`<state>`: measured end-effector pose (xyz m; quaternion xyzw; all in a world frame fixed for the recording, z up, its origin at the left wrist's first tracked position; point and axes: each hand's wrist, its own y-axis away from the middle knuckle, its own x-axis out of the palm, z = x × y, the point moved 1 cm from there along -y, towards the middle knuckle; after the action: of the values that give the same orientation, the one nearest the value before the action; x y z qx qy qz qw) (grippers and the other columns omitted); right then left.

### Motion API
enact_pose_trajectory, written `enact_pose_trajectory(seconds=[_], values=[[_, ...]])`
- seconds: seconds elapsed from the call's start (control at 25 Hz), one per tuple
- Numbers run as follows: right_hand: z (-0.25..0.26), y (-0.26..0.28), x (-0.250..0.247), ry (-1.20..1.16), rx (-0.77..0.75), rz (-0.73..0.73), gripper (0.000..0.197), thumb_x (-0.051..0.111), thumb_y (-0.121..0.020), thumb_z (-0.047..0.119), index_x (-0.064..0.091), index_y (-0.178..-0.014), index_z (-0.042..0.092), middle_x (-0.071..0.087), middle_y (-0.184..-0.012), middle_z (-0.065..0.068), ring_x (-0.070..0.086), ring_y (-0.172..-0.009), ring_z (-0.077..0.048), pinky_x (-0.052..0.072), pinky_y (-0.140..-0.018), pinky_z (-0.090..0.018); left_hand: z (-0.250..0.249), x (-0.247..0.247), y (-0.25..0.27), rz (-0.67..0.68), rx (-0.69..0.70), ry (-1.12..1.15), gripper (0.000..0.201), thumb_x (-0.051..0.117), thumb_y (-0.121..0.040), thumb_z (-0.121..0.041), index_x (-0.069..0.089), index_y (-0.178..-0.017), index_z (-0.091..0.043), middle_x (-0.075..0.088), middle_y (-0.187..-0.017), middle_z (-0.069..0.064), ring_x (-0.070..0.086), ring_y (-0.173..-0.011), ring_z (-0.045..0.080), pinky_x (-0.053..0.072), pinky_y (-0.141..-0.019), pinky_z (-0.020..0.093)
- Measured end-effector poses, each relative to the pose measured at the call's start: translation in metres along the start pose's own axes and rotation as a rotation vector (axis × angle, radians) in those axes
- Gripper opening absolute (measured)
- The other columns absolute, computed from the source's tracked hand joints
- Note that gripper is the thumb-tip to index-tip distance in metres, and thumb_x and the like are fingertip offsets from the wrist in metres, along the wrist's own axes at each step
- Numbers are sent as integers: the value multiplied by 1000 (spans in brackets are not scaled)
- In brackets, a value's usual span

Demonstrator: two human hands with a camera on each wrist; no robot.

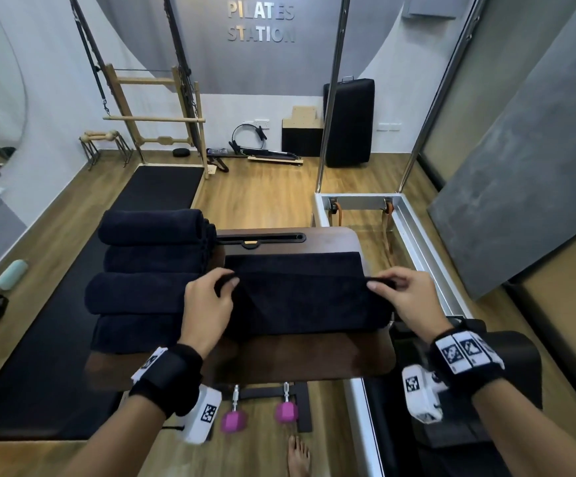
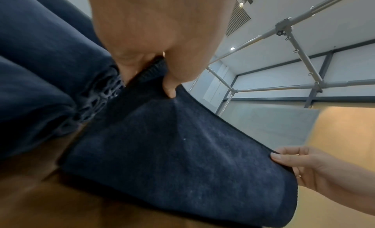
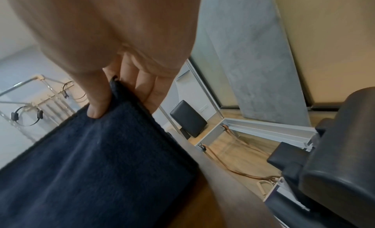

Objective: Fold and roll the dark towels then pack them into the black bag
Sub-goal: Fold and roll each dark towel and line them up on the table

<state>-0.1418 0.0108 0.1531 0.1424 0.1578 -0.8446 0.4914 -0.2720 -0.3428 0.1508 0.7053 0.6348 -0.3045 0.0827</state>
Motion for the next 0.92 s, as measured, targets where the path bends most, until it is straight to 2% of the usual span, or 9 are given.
enact_pose_trajectory(seconds=[0.08, 0.28, 0.44, 0.52, 0.64, 0.72, 0.8, 0.88, 0.92], values=[[0, -40, 5, -8, 25, -3, 8, 85, -85, 13, 81, -89, 18, 80, -86, 2, 76, -88, -15, 59, -82, -33, -5, 16, -27, -72, -50, -52, 10, 69, -99, -9, 77, -105, -12, 73, -92, -7, 60, -84, 0, 42, -80, 19], [-24, -113, 29, 35, 160, 29, 7, 79, -89, 7, 80, -96, 5, 79, -91, -9, 75, -92, -24, 61, -89, -39, -4, 57, -75, -91, -270, -143, 15, 62, -101, -9, 74, -110, -12, 74, -106, 11, 67, -100, 31, 41, -79, 31], [-47, -147, 47, 43, 279, 50, 10, 83, -86, 6, 78, -92, 0, 77, -91, -16, 74, -93, -31, 59, -89, -41, 13, 82, -99, 16, -457, -265, 13, 58, -102, -10, 68, -110, -8, 70, -112, 18, 65, -102, 41, 44, -77, 38], [-55, -154, 53, 116, 292, 64, 9, 85, -84, 7, 78, -87, 2, 77, -87, -15, 75, -91, -32, 59, -84, -36, 21, 89, -105, 95, -503, -335, 13, 56, -100, -7, 61, -112, -5, 65, -117, 19, 63, -105, 42, 47, -78, 43], [-62, -156, 51, 218, 301, 45, 11, 87, -83, 16, 78, -82, 11, 76, -81, -9, 73, -83, -26, 57, -72, -31, 25, 98, -109, 142, -459, -433, 37, 58, -98, -7, 52, -135, -6, 54, -136, 18, 54, -124, 39, 48, -96, 49], [-60, -153, 47, 322, 228, -35, 11, 85, -84, 22, 76, -82, 18, 72, -74, 2, 68, -74, -17, 52, -65, -28, 20, 103, -107, 108, -387, -553, 48, 64, -96, -16, 48, -141, -10, 46, -143, 16, 46, -132, 36, 45, -103, 53], [-56, -148, 48, 376, 68, -87, 8, 82, -85, 15, 75, -82, 19, 69, -73, 7, 65, -71, -14, 53, -67, -30, 11, 109, -99, 57, -246, -622, 41, 68, -95, -26, 55, -132, -15, 46, -139, 10, 46, -130, 31, 43, -103, 55], [-53, -140, 56, 342, -20, 43, 14, 80, -85, 9, 76, -81, 21, 71, -75, 9, 66, -73, -10, 53, -70, -27, 0, 117, -86, 72, -67, -527, 17, 67, -97, -30, 65, -110, -19, 54, -118, 2, 55, -114, 25, 45, -96, 49], [-52, -135, 61, 338, -12, 154, 14, 80, -86, 9, 77, -82, 22, 72, -77, 9, 66, -75, -9, 54, -72, -26, -4, 121, -77, 138, 11, -430, 11, 66, -99, -30, 66, -97, -20, 54, -105, -3, 58, -103, 21, 47, -90, 45]])
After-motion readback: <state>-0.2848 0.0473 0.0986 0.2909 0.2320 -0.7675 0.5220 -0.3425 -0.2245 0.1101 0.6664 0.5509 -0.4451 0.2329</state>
